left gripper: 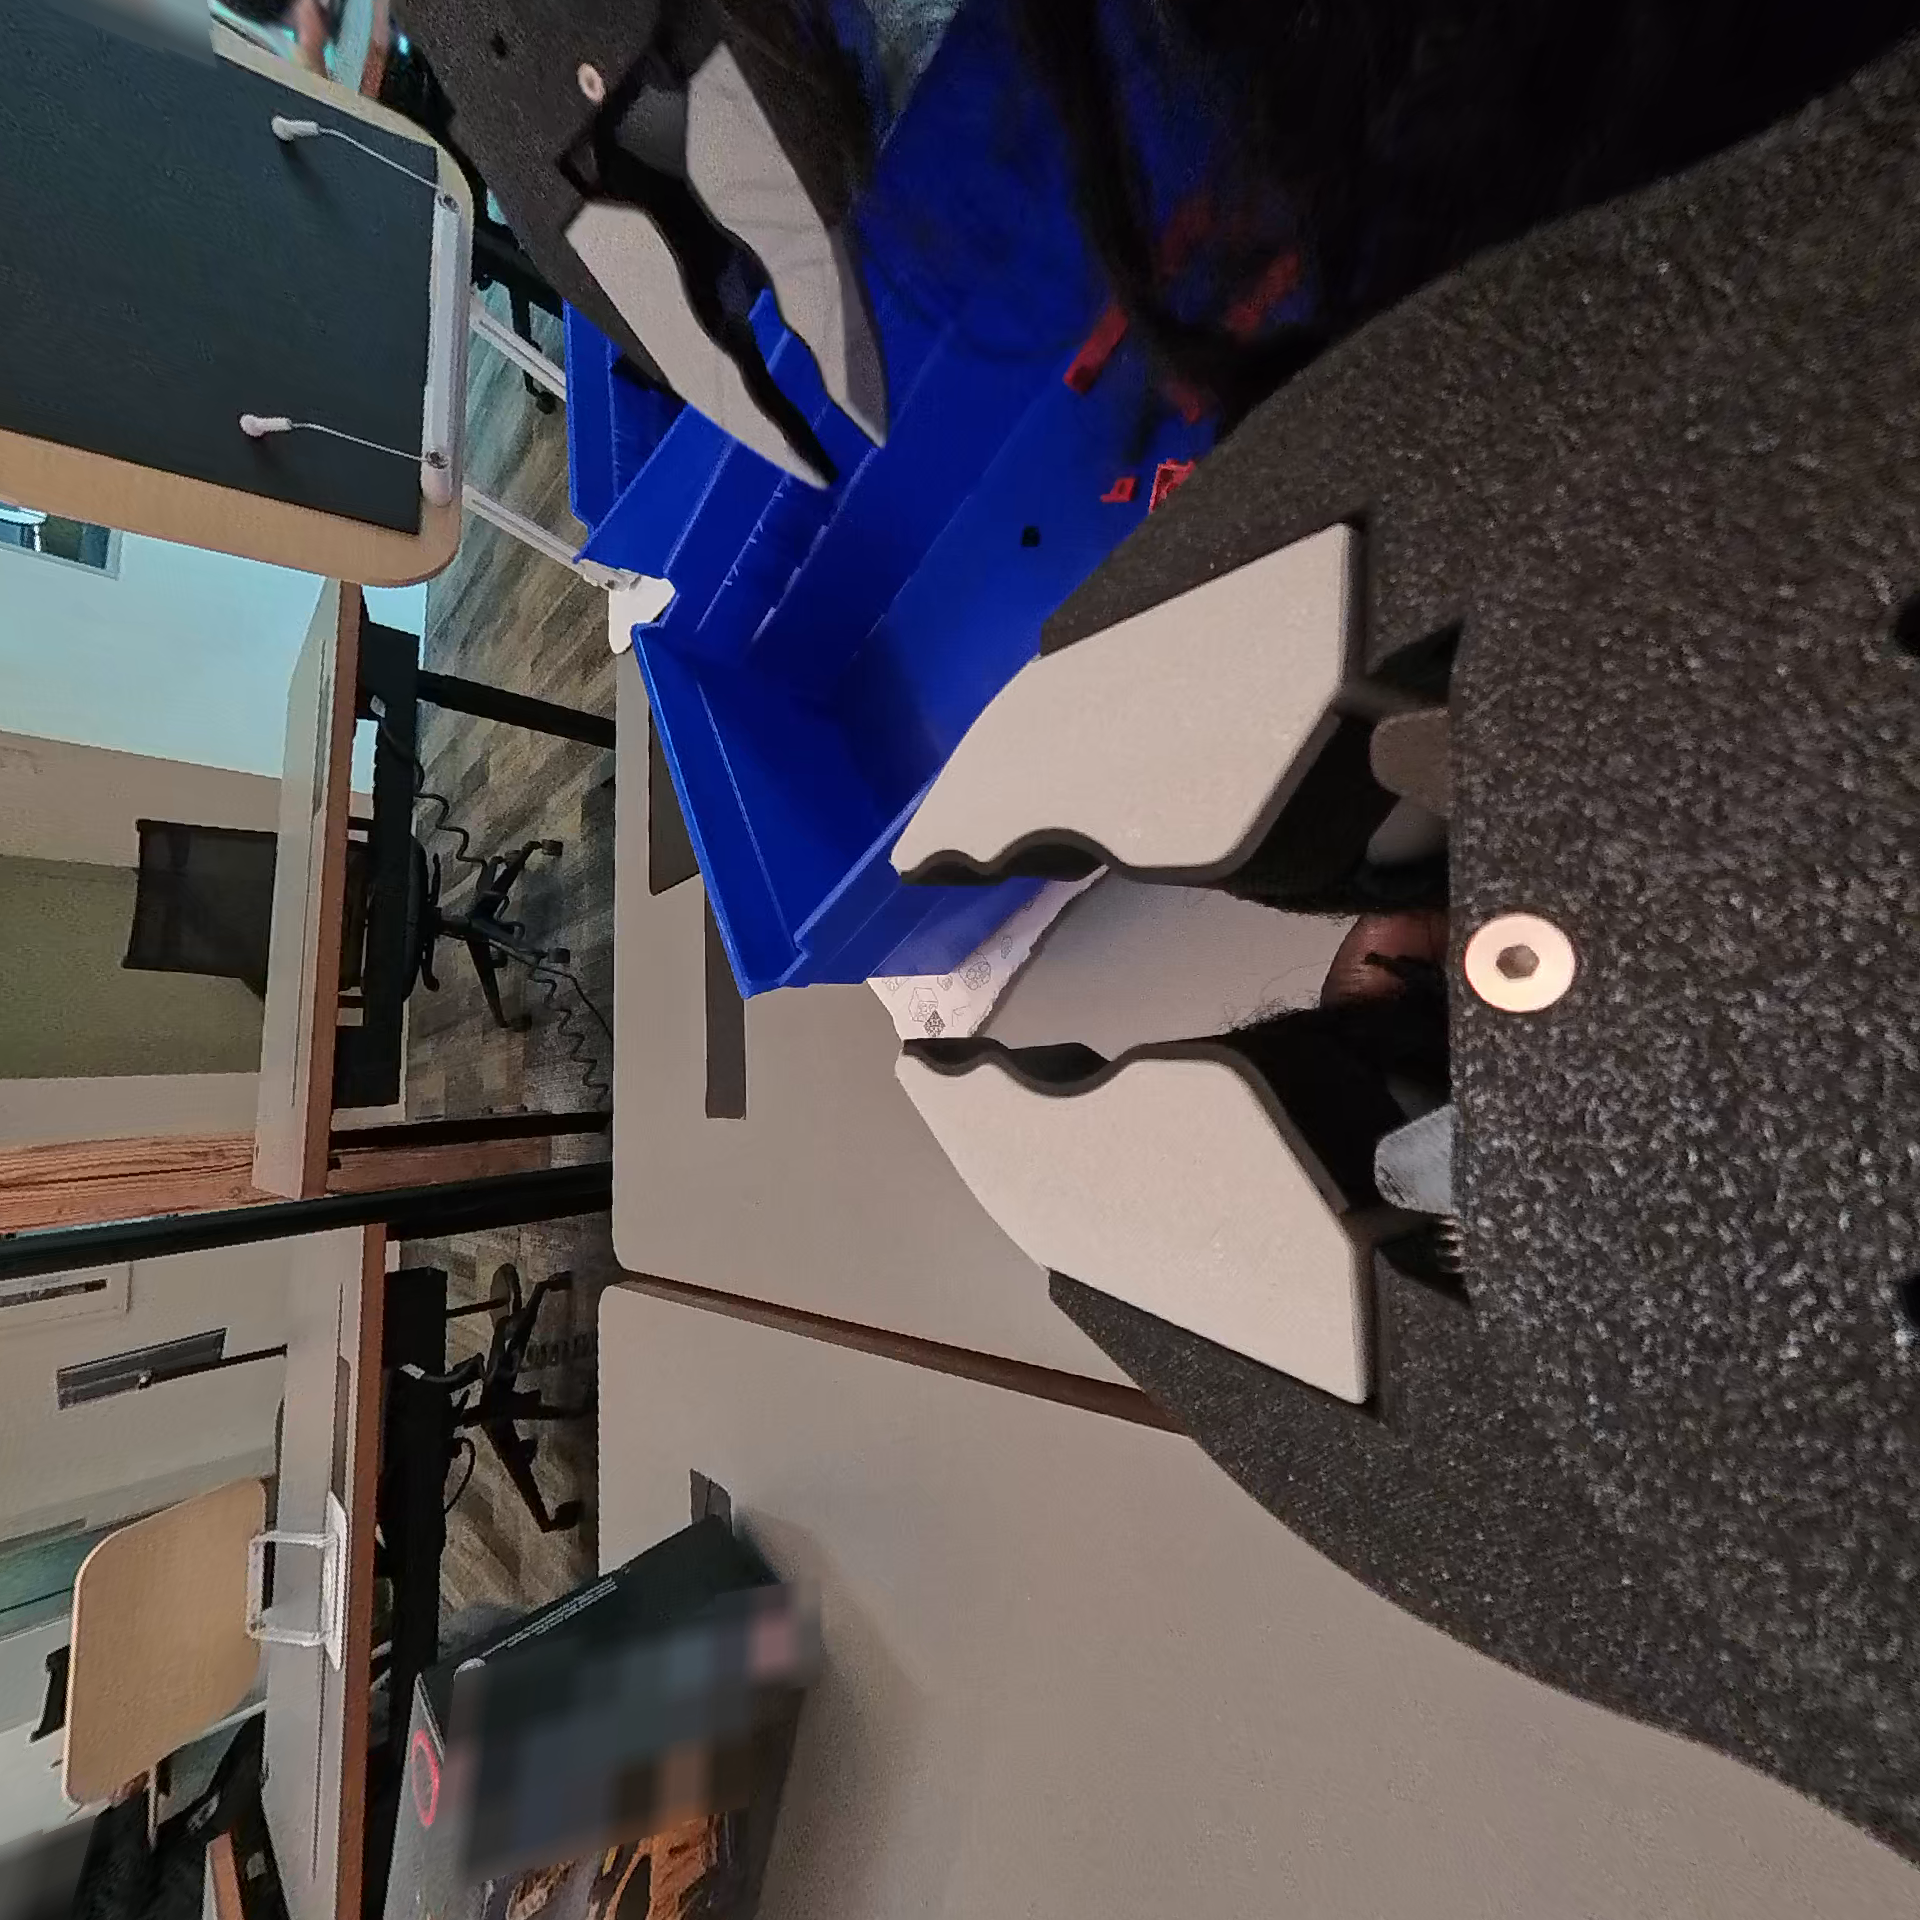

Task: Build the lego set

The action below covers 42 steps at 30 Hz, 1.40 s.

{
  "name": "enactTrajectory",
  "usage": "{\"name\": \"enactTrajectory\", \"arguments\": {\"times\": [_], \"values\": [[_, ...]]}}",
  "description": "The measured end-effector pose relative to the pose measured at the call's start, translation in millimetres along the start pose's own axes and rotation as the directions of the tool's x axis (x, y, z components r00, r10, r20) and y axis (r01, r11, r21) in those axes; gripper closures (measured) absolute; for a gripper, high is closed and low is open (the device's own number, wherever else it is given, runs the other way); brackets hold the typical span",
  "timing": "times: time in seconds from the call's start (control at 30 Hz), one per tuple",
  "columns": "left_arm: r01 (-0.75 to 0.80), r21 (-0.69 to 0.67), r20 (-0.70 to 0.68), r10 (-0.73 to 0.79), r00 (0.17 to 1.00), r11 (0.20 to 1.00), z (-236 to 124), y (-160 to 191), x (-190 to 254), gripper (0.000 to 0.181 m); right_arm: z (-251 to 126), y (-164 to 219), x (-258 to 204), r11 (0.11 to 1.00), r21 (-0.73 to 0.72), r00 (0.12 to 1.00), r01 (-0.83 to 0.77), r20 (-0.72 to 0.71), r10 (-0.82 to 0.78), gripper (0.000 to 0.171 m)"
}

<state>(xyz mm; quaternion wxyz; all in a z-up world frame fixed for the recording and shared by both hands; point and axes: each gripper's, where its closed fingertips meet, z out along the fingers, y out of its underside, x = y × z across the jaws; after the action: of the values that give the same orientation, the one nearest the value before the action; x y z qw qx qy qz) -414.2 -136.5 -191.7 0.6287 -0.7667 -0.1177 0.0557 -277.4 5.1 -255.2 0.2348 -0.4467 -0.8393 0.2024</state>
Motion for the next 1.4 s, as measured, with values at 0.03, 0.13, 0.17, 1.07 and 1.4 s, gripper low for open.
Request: {"name": "enactTrajectory", "arguments": {"times": [0.03, 0.13, 0.17, 1.07, 1.4], "values": [[0.0, -0.001, 0.0, 0.0, 1.0, 1.0, 0, 0, 0, 0.154, -5, 0, -1, 0.999, 0.022, 1.0, -0.028, 0.014, 0.028, 0.156], [-0.002, -0.004, 0.0, 0.002, 1.0, 1.0, 1, 0, 1, 0.154, -14, 5, -6, 0.996, 0.052, 0.996, -0.077, 0.044, 0.075, 0.157], [-0.004, -0.003, 0.0, 0.004, 1.0, 1.0, 1, 0, 1, 0.154, -15, 7, -9, 0.995, 0.053, 0.995, -0.084, 0.054, 0.082, 0.158], [-0.021, 0.007, 0.007, 0.02, 1.0, 1.0, -3, -4, 3, 0.154, 3, -6, -53, 0.998, 0.009, 0.976, -0.054, 0.214, 0.051, 0.156], [-0.023, 0.006, 0.005, 0.023, 1.0, 1.0, -3, -5, 4, 0.154, -13, 6, -32, 0.993, 0.006, 0.983, -0.115, 0.148, 0.113, 0.156]]}}
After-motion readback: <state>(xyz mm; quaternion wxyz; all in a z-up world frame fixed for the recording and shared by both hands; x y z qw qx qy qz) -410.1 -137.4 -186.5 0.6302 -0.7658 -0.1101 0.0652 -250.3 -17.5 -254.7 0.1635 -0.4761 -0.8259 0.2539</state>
